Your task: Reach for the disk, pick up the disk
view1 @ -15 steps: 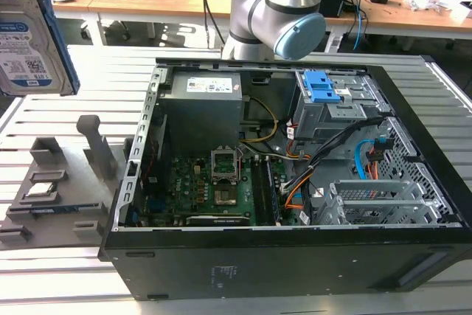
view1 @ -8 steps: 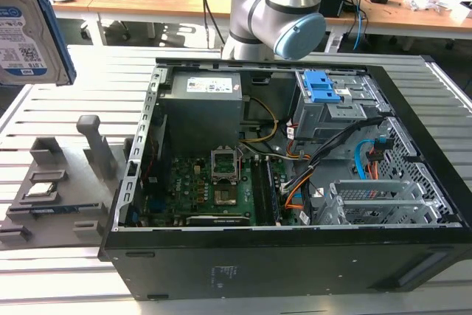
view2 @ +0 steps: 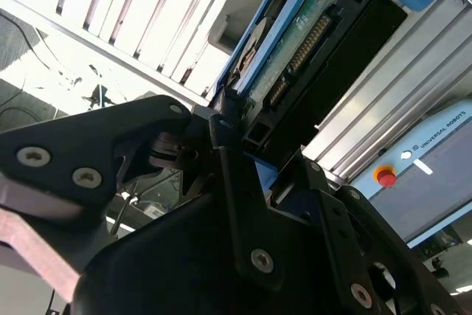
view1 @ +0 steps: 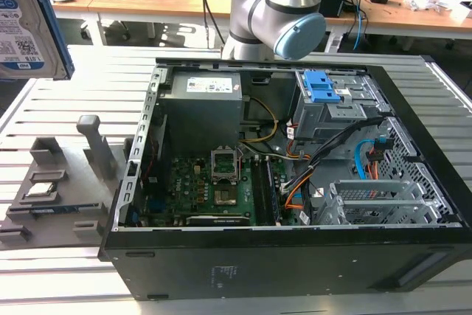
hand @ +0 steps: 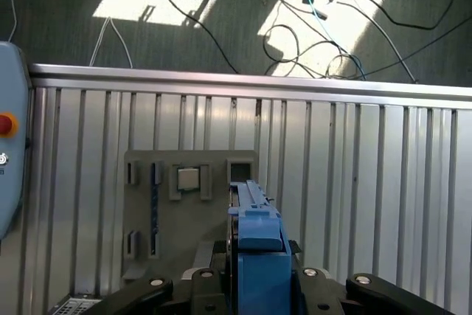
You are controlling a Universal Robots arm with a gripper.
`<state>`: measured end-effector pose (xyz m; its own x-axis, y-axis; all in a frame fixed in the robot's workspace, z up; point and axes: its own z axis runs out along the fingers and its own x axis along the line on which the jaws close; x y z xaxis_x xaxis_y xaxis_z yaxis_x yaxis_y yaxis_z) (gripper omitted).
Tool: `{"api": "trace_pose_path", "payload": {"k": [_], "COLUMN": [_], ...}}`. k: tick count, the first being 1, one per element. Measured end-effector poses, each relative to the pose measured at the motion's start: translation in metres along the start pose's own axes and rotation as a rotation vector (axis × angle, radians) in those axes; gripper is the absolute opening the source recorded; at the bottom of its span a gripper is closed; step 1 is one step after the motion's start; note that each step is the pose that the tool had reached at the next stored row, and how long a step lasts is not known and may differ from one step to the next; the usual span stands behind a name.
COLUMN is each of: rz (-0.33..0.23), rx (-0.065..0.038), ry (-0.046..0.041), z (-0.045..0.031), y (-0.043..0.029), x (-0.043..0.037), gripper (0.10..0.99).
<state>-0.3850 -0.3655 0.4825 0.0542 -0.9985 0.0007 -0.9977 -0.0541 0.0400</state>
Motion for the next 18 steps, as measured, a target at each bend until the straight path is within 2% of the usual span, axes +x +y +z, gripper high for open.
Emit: {"api": "trace_pose_path", "payload": {"k": [10, 18], "rz": [0.0, 0.0], "rx": [0.0, 0.0], "ry": [0.0001, 0.0], "z": [-0.0187, -0.0297], "y": [0.0002, 0.0005], "x": [0.0, 0.0001], "gripper": [0.369, 0.369]}}
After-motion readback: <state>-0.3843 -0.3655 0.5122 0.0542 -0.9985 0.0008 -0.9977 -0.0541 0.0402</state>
